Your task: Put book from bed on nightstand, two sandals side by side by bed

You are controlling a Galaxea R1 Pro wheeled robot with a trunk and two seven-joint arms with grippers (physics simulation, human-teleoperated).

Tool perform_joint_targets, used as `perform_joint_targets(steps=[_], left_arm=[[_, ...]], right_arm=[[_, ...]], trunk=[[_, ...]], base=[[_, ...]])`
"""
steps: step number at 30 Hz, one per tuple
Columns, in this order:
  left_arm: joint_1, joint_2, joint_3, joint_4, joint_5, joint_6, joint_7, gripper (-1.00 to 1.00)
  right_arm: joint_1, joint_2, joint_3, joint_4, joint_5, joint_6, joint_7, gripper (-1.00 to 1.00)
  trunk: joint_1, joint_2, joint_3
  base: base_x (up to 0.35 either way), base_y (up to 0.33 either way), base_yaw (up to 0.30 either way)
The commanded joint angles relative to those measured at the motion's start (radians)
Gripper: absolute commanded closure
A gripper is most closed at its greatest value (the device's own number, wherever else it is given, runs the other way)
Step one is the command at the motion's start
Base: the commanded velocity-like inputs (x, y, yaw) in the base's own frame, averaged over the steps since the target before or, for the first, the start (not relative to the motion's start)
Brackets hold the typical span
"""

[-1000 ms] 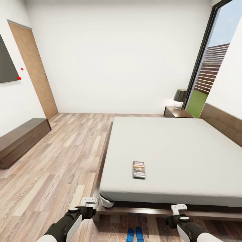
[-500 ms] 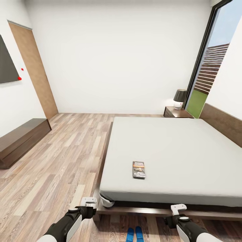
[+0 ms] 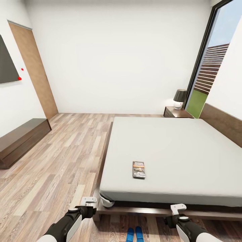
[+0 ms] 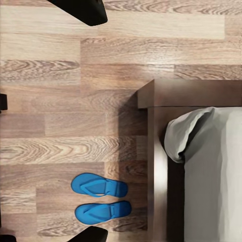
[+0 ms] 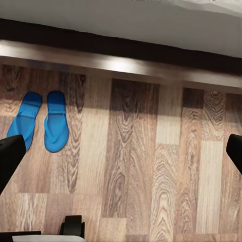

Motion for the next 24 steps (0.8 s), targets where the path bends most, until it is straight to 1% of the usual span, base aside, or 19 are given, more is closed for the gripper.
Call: perform_joint_targets(steps=[1, 24], left_arm=[[-0.001, 0.001, -0.005, -0.002, 0.010, 0.005, 0.005, -1.00], [-0.001, 0.001, -0.005, -0.003, 0.011, 0.000, 0.003, -1.00]], right_arm=[[0.000, 0.000, 0.008, -0.002, 0.000, 0.007, -0.004, -1.00], [0.000, -0.002, 0.008, -0.003, 0.000, 0.007, -0.004, -1.00]], trunk=[[0.001, -0.002, -0.002], [0.001, -0.002, -0.002]], base=[[0.000, 0.000, 0.000], [0.000, 0.000, 0.000]])
